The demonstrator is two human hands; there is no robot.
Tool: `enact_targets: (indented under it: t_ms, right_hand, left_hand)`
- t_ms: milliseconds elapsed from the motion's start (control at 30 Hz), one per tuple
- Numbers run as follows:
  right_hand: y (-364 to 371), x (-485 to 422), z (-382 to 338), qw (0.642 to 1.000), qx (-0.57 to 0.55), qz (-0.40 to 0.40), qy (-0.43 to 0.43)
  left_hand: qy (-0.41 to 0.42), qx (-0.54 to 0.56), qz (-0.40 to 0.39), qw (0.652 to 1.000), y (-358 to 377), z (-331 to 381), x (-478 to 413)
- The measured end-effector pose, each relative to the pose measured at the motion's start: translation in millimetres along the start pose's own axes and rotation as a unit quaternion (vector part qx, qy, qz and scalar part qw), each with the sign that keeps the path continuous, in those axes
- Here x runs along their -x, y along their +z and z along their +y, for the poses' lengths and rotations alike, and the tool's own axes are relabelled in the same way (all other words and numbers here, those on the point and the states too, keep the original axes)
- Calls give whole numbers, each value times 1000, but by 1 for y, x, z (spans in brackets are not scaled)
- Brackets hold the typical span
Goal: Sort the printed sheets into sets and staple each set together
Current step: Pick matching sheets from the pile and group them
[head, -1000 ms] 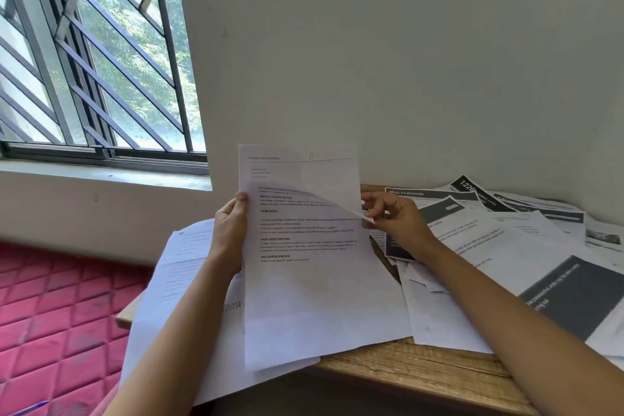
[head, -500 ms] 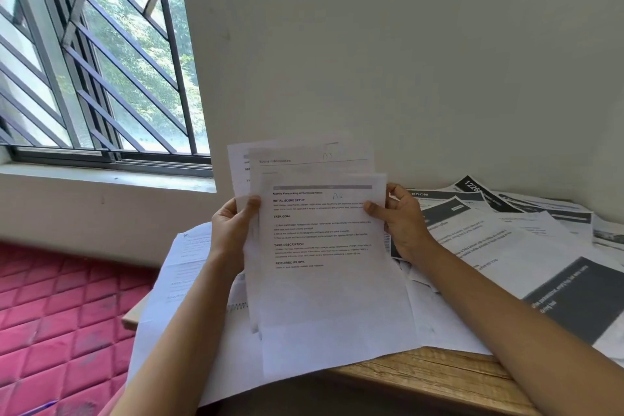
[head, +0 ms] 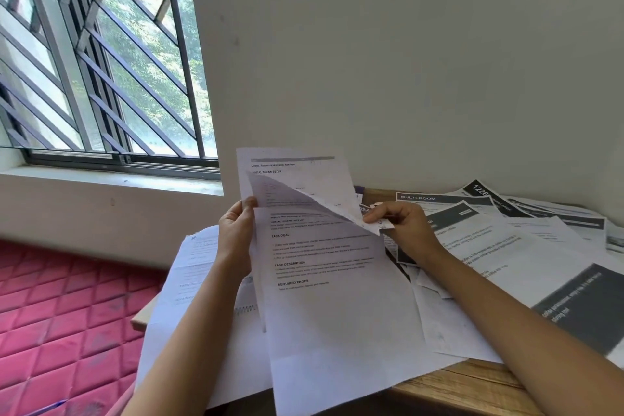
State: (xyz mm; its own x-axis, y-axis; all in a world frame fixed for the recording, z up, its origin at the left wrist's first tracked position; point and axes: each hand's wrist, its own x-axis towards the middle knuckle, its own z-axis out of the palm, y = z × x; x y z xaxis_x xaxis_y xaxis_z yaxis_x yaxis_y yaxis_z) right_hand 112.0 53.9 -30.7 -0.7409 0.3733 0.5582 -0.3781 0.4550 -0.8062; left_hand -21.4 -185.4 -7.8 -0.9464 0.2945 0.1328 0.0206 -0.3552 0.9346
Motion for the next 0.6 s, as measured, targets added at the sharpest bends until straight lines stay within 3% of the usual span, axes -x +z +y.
enact_targets:
  t_ms: [200, 300, 600]
  right_hand:
    - [10, -7, -6, 986, -124, 101, 55]
    - [14, -11, -1, 972, -175, 110, 112]
    - [21, -15, -5, 960, -162, 117, 195]
  left_hand:
    - [17, 3, -46, 999, -2, -3, -2]
    - [14, -12, -53, 998, 1, -2, 1]
    - [-2, -60, -141, 988, 3, -1, 13]
